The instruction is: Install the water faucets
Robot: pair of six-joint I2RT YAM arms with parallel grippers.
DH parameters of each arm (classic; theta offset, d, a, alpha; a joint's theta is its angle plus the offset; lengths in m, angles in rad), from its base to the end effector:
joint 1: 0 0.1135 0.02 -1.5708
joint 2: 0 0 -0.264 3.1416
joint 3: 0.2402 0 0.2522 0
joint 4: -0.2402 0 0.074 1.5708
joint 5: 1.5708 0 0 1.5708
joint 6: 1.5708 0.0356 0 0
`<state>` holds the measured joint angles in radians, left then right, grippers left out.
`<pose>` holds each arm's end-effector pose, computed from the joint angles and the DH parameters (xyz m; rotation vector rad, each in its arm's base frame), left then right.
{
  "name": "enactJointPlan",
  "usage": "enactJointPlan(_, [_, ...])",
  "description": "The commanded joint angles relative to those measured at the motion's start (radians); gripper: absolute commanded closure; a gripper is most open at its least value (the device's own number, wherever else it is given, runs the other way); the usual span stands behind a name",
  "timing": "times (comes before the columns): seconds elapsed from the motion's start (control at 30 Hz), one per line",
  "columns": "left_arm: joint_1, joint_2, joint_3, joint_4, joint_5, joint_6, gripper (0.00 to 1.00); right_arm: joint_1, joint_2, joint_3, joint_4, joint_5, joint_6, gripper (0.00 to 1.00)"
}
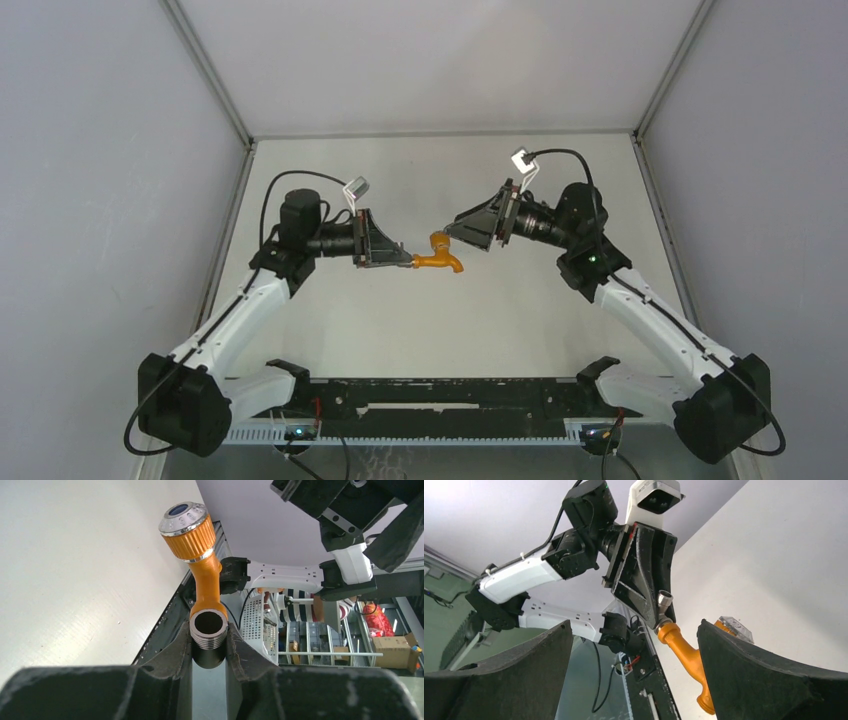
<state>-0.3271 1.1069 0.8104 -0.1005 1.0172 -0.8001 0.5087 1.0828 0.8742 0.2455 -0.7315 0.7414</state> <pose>0.2168 -0.1055 0.2996 0.2576 2.1620 -1.6875 0.2056 0.1419 0.3584 -0.4567 1.7039 1.5044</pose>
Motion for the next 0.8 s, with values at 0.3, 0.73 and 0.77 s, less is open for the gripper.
enactJointPlan(0.3, [-0.006,0.0,0.07,-0.016,0.029,0.052,1.0,0.043,-0.028,0.044,-0.083,-0.003,-0.18,0.01])
enactJointPlan(0.73, [-0.012,-0.052,0.104,0.012,0.035,0.038,1.0,0.093,0.187,0.03,0.001,-0.093,-0.106,0.0])
enactJointPlan(0.77, [-0.013,-0.053,0.106,0.013,0.037,0.038,1.0,0.094,0.181,0.016,0.016,-0.098,-0.101,0.01])
